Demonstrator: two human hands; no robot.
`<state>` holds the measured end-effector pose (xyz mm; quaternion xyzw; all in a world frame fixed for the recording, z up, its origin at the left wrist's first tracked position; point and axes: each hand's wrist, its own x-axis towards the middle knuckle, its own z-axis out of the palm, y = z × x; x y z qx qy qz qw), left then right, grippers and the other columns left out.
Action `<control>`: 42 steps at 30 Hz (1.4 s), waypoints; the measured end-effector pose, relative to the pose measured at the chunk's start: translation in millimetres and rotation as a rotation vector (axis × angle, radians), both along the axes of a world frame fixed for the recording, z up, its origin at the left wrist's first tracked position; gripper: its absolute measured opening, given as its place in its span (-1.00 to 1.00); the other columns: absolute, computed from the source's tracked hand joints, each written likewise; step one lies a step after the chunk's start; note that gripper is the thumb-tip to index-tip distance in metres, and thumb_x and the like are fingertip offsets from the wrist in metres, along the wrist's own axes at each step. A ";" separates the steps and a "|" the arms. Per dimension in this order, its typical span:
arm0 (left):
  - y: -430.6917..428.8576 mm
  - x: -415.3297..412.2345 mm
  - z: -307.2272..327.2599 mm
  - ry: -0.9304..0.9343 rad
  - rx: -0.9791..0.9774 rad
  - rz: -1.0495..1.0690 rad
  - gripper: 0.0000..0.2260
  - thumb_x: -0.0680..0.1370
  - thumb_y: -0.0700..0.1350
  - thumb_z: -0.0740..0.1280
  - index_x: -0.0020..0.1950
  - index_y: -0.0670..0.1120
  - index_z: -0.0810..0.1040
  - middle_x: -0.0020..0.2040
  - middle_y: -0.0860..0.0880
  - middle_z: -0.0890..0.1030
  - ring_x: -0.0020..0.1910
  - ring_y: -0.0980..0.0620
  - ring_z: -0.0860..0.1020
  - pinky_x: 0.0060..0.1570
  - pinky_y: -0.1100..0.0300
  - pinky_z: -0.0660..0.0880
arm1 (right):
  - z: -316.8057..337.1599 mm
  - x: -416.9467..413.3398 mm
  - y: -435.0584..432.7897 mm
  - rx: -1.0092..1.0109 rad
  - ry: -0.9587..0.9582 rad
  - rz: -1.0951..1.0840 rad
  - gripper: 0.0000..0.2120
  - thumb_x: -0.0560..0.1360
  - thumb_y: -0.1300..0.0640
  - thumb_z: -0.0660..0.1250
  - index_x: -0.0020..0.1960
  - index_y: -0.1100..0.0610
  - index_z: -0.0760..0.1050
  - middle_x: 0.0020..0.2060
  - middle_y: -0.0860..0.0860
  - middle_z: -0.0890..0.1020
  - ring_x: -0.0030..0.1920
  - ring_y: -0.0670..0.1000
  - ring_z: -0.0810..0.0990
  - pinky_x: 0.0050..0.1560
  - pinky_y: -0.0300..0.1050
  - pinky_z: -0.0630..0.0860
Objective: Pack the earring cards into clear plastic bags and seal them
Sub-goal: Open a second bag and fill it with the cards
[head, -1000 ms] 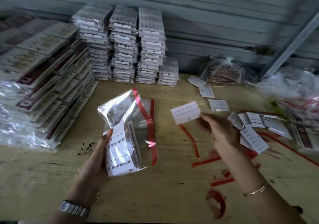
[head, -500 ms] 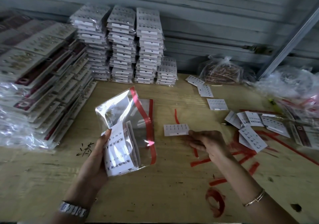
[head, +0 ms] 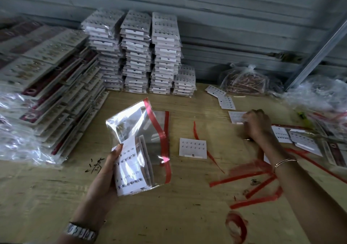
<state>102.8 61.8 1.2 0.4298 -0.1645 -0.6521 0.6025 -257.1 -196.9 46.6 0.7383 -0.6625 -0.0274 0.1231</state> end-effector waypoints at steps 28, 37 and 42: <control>-0.1 -5.3 6.6 -0.009 -0.010 0.086 -0.63 0.50 0.17 0.29 -0.08 -0.06 0.75 -0.16 -0.17 0.72 -0.28 -0.13 0.71 -0.35 0.02 0.64 | -19.9 29.6 16.8 0.221 -0.643 0.304 -0.81 0.58 0.30 0.28 -0.11 0.35 0.63 -0.16 0.17 0.70 -0.14 0.11 0.62 -0.23 -0.15 0.30; -1.5 -4.1 5.2 0.022 -0.006 0.073 -0.63 0.51 0.16 0.27 -0.07 -0.07 0.75 -0.15 -0.17 0.72 -0.26 -0.12 0.72 -0.33 0.02 0.64 | -25.4 30.3 32.2 0.085 -0.304 0.327 -0.74 0.63 0.13 0.17 0.15 0.21 0.59 0.06 0.11 0.64 0.08 0.15 0.60 0.00 -0.06 0.45; -1.5 -3.5 2.8 0.071 -0.009 0.056 -0.60 0.55 0.15 0.25 0.01 -0.11 0.74 -0.09 -0.19 0.72 -0.19 -0.14 0.72 -0.24 -0.01 0.65 | -24.4 24.6 35.3 0.218 -0.455 0.349 -0.58 0.45 -0.26 0.37 0.03 0.08 0.60 -0.05 0.01 0.66 0.00 0.05 0.63 -0.20 -0.17 0.37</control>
